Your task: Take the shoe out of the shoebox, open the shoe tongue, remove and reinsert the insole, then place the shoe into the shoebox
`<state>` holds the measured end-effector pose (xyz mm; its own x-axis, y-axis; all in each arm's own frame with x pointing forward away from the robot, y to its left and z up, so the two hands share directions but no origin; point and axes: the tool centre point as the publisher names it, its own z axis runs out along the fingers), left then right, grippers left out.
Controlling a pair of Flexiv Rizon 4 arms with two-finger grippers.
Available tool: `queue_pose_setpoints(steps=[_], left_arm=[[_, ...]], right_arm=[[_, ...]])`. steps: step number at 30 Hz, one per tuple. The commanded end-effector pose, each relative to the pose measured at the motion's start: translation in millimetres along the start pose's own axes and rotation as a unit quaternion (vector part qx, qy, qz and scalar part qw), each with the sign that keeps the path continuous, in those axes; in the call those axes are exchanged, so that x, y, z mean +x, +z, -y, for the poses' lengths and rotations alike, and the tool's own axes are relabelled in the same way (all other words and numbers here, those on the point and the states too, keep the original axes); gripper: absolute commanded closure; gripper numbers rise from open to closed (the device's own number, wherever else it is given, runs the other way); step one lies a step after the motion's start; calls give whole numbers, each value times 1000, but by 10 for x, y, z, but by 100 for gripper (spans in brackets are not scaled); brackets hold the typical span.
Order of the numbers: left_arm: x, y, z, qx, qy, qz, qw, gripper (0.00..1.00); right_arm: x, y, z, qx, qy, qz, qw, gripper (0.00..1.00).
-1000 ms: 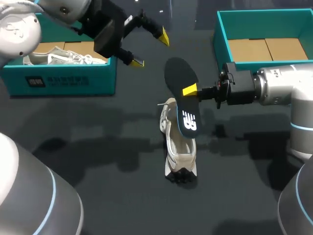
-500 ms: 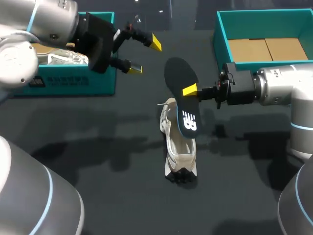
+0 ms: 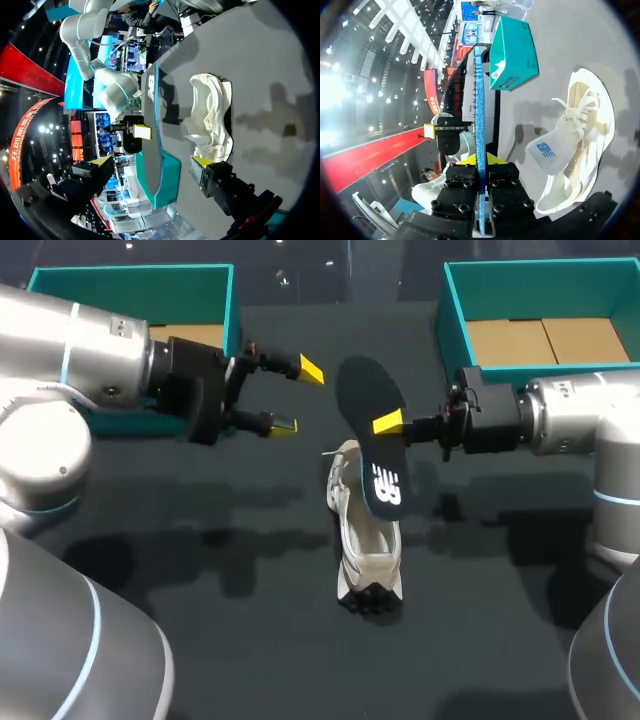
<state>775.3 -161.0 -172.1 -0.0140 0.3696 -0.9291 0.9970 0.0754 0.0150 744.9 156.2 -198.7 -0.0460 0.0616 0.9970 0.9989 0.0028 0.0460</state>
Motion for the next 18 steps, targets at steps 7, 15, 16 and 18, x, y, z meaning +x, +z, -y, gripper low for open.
queue_pose_setpoints(steps=[7,15,16,18], left_arm=[[119,285,-81,-4,-18,149,989,3],[126,432,-98,-9,-29,176,984,25],[125,447,-101,-11,-30,179,983,27],[119,478,-104,-12,-33,183,982,30]], right_arm=[[45,150,5,-7,14,-13,1000,100],[36,190,42,-9,15,-28,999,100],[33,192,46,-10,15,-29,999,100],[29,195,53,-11,15,-31,999,100]])
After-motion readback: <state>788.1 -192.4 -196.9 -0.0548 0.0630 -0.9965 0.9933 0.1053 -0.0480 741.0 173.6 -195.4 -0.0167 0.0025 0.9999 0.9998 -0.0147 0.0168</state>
